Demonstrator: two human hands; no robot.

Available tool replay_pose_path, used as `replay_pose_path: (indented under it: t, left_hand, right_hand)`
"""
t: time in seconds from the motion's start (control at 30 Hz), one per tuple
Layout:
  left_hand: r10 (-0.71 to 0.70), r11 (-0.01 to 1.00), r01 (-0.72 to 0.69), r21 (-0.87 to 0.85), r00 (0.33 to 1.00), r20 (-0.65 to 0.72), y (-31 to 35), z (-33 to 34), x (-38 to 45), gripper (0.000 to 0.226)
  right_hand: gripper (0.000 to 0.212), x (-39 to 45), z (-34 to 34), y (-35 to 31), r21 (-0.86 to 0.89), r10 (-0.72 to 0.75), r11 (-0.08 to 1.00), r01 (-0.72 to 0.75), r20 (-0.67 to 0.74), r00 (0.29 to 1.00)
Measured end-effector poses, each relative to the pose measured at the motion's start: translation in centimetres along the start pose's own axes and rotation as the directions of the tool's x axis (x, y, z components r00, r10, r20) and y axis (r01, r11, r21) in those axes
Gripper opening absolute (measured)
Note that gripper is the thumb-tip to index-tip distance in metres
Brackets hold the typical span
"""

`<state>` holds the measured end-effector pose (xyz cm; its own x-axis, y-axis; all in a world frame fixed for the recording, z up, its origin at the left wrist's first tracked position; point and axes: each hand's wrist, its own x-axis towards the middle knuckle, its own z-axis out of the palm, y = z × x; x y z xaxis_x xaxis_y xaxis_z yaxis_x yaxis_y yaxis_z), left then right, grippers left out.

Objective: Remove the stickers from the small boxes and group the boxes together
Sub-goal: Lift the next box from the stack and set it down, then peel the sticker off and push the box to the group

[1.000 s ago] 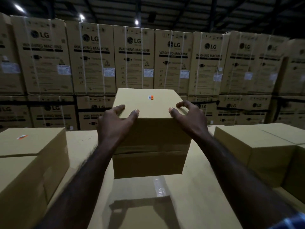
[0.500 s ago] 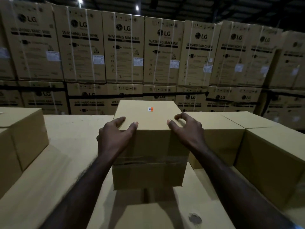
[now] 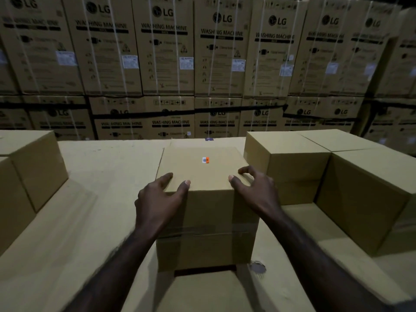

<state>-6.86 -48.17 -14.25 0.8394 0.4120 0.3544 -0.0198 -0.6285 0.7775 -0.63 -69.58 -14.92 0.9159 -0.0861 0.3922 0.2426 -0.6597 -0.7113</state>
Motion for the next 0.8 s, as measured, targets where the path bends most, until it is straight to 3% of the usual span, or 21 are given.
replay_pose_path:
  t: [0.3, 0.47, 0.57, 0.67, 0.8]
  left_hand:
    - [-0.044, 0.999, 0.043, 0.031, 0.997, 0.059, -2.7, 0.6, -1.1, 0.064]
    - [-0.050, 0.985, 0.009, 0.175, 0.972, 0.231, -4.0, 0.6, 0.2, 0.072]
    - [-0.046, 0.943, -0.075, 0.326, 0.936, 0.348, -3.9, 0.5, 2.0, 0.076]
    - [0.042, 0.872, -0.245, 0.424, 0.900, 0.434, -3.6, 0.8, 4.4, 0.081]
    - [0.101, 0.805, -0.387, 0.450, 0.837, 0.538, -3.3, 2.5, 6.7, 0.079]
  right_hand:
    - [0.043, -1.2, 1.6, 1.6, -0.021, -0.008, 1.000, 0.009, 0.026, 1.000]
    - [0.046, -1.3, 1.9, 2.0, -0.110, -0.006, 0.994, 0.015, 0.089, 0.996]
    - [0.050, -0.8, 1.8, 2.0, -0.218, -0.001, 0.975, 0.030, 0.132, 0.991]
    - [0.049, 1.3, 2.0, 1.0, -0.358, -0.011, 0.930, 0.076, 0.181, 0.983]
    - [0.046, 3.9, 3.3, -1.5, -0.312, -0.086, 0.932, 0.186, 0.310, 0.947]
